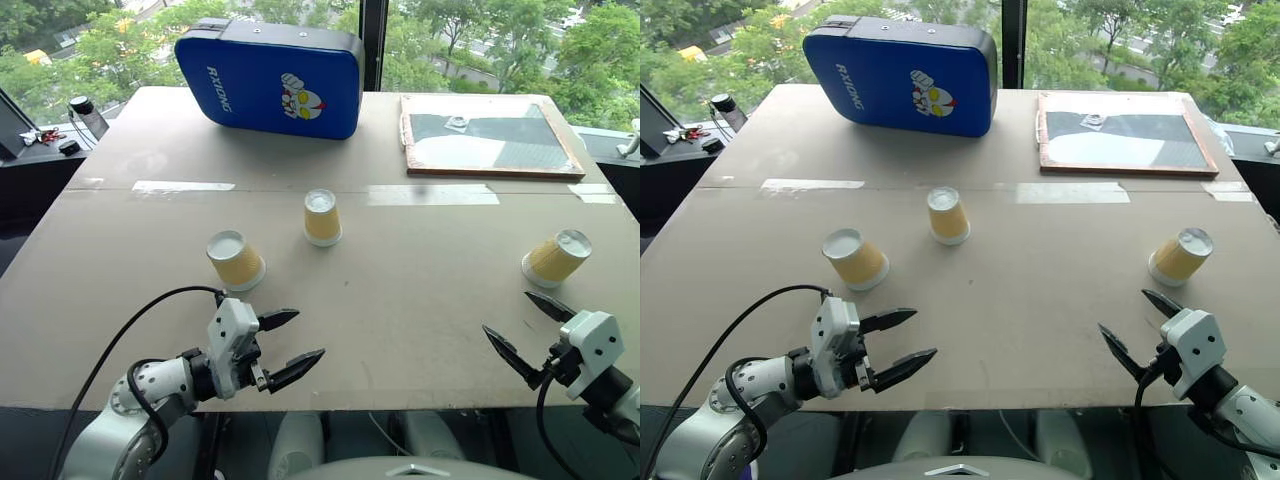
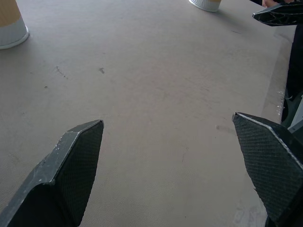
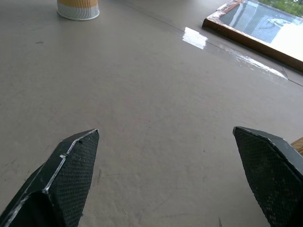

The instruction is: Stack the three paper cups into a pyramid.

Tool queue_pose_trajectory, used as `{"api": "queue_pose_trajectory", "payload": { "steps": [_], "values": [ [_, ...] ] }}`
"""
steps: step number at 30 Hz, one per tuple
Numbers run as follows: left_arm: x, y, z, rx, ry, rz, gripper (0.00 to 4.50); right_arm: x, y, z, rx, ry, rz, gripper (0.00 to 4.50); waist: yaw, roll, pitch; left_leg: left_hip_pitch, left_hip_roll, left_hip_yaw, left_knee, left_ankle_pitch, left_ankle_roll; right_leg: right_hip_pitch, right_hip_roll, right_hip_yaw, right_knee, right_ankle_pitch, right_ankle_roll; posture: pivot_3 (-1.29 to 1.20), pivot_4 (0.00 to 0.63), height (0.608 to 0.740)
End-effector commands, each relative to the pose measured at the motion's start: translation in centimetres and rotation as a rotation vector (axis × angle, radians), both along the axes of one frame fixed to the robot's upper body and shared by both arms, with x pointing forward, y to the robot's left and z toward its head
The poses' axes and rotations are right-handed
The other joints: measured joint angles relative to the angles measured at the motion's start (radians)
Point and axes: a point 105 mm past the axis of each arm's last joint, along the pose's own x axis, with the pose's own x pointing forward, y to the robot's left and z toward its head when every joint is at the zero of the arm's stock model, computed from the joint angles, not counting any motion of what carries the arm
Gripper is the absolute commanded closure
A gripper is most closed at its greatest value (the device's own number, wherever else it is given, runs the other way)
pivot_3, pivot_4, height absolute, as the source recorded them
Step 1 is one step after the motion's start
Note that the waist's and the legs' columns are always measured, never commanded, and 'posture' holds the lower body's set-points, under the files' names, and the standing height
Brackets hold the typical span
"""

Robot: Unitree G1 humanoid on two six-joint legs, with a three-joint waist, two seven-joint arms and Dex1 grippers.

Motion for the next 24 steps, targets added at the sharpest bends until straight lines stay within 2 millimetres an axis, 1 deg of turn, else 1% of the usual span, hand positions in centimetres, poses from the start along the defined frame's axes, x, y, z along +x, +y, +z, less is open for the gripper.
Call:
{"api": "queue_pose_trajectory", "payload": {
  "steps": [1,4,7,9,11,13,15,17,19,21,24],
  "values": [
    [0.3,-0.2,0.9,-0.009,-0.057,-0.018,0.00,0.4,0.5,0.8,-0.004,-0.043,0.021,0.02,0.000,0.000,0.000,0.000,0.000,0.000,0.000,0.000,0.000,0.000,0.000,0.000,0.000,0.000,0.000,0.00,0.150,0.740],
    [1.1,-0.6,1.5,-0.047,-0.096,-0.041,0.00,1.8,1.0,1.3,0.025,-0.100,-0.002,0.02,0.000,0.000,0.000,0.000,0.000,0.000,0.000,0.000,0.000,0.000,0.000,0.000,0.000,0.000,0.000,0.00,0.150,0.740],
    [2.0,-0.8,2.1,-0.046,-0.144,-0.055,0.00,2.8,1.9,2.0,0.039,-0.151,-0.003,0.02,0.000,0.000,0.000,0.000,0.000,0.000,0.000,0.000,0.000,0.000,0.001,0.000,0.000,0.000,0.000,0.00,0.150,0.740],
    [2.4,-0.9,2.2,-0.049,-0.159,-0.056,0.00,3.4,1.9,2.2,0.044,-0.174,-0.026,0.02,0.000,0.000,0.000,0.000,0.000,0.000,0.000,0.000,0.000,0.000,0.000,0.000,0.000,0.000,0.000,0.00,0.150,0.740],
    [2.3,-1.4,2.7,-0.065,-0.179,-0.093,0.00,4.3,1.6,2.9,0.031,-0.223,-0.088,0.02,0.000,0.000,0.000,0.000,0.000,0.001,0.000,0.000,0.000,0.000,0.001,0.000,0.000,0.002,0.003,0.00,0.150,0.740],
    [2.0,-1.7,3.2,-0.079,-0.201,-0.137,0.00,5.5,0.6,3.7,0.014,-0.264,-0.188,0.02,-0.001,0.000,0.000,-0.001,0.000,0.001,0.000,0.000,0.000,0.000,0.001,0.000,0.000,0.002,0.003,0.00,0.150,0.740],
    [2.0,-1.9,3.7,-0.084,-0.219,-0.161,0.00,6.6,-0.9,4.9,-0.043,-0.314,-0.310,0.02,-0.002,0.000,0.000,-0.001,0.000,0.001,0.000,0.000,0.000,-0.001,0.001,0.001,0.000,0.002,0.003,0.00,0.150,0.740],
    [2.0,-2.0,4.1,-0.088,-0.226,-0.184,0.00,7.7,-2.8,5.4,-0.073,-0.318,-0.432,0.02,-0.001,0.000,0.000,-0.001,0.000,0.001,0.000,0.000,0.000,-0.001,0.001,0.001,0.000,0.002,0.003,0.00,0.150,0.740],
    [1.9,-2.1,4.4,-0.097,-0.232,-0.214,0.00,8.5,-4.3,5.7,-0.057,-0.308,-0.526,0.02,-0.001,0.000,0.000,-0.001,-0.001,0.002,0.000,0.000,0.000,-0.001,0.001,0.001,0.000,0.002,0.003,0.00,0.150,0.740],
    [1.6,-2.4,5.0,-0.113,-0.240,-0.254,0.00,9.2,-4.9,6.3,-0.036,-0.300,-0.568,0.02,0.000,0.000,0.000,-0.002,-0.001,0.003,0.000,0.000,0.000,-0.001,0.001,0.001,0.000,0.002,0.003,0.00,0.150,0.740],
    [1.5,-2.8,5.5,-0.132,-0.254,-0.286,0.00,10.0,-5.9,6.2,-0.028,-0.275,-0.611,0.02,-0.001,0.000,0.000,-0.002,-0.001,0.003,-0.001,0.000,0.000,-0.002,0.001,0.001,0.000,0.002,0.003,0.00,0.150,0.740]
  ]
}}
